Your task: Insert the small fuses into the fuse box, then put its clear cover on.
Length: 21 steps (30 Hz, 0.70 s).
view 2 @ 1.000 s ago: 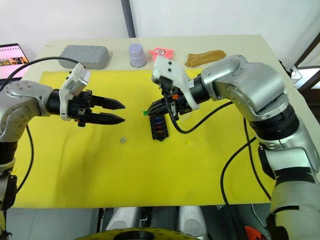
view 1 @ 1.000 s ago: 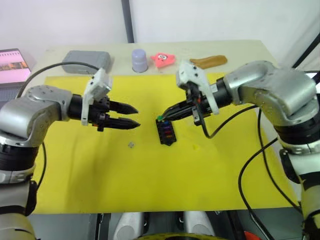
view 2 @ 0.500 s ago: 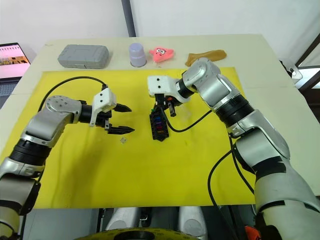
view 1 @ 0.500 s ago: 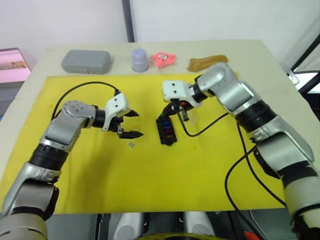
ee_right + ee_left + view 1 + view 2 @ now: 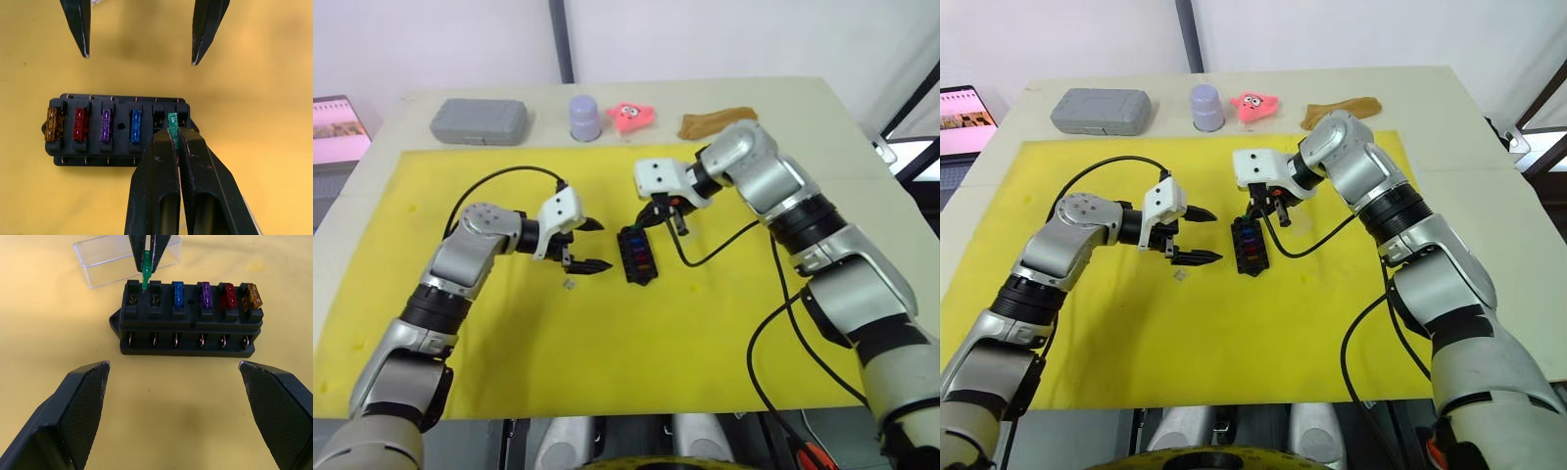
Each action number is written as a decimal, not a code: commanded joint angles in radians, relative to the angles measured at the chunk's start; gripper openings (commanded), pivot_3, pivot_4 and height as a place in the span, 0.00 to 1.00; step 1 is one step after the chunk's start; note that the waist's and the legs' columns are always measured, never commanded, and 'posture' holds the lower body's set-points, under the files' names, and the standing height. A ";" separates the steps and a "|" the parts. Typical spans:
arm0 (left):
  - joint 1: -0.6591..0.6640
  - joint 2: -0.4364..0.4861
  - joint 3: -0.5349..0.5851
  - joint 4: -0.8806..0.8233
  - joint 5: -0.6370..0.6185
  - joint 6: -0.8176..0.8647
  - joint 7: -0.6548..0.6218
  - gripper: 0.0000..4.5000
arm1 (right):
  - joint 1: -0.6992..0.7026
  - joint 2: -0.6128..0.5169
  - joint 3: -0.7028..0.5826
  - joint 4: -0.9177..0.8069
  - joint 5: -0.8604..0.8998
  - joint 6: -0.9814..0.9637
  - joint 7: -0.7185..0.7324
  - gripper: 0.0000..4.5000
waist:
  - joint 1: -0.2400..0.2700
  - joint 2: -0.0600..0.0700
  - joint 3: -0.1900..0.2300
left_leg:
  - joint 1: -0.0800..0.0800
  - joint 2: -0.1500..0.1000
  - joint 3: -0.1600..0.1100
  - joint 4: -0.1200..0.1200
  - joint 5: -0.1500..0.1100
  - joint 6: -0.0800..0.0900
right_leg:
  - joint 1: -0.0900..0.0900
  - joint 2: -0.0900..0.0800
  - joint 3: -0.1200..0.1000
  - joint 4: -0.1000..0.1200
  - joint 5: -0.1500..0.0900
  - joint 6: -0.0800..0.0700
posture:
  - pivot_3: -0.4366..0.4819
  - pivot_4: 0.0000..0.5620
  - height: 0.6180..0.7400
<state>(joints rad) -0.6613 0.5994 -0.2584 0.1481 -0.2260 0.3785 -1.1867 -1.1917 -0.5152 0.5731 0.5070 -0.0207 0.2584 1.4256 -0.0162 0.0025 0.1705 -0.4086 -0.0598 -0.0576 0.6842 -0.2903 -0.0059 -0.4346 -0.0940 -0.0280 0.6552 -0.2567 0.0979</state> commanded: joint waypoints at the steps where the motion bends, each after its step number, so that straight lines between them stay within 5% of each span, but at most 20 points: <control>1: -0.006 -0.006 0.005 -0.024 0.015 -0.018 0.009 0.99 | -0.005 0.011 -0.037 -0.044 -0.009 0.003 0.008 0.00 | 0.000 0.000 0.000 | 0.000 0.000 0.000 0.000 0.000 0.000 | 0.000 0.000 0.000 0.000 0.000 0.000 | 0.48 0.27 0.92; 21: -0.004 -0.035 0.001 -0.032 0.060 -0.025 0.040 0.99 | 0.018 0.029 -0.049 -0.048 -0.034 0.004 0.006 0.00 | 0.000 0.000 0.000 | 0.000 0.000 0.000 0.000 0.000 0.000 | 0.000 0.000 0.000 0.000 0.000 0.000 | 0.48 0.27 0.92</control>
<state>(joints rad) -0.6609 0.5637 -0.2622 0.1459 -0.1689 0.3645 -1.1490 -1.1576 -0.4952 0.5636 0.4673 -0.0547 0.2769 1.4364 -0.0161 0.0026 0.1705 -0.4086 -0.0600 -0.0577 0.6842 -0.2902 -0.0062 -0.4346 -0.0941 -0.0280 0.6555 -0.2567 0.0979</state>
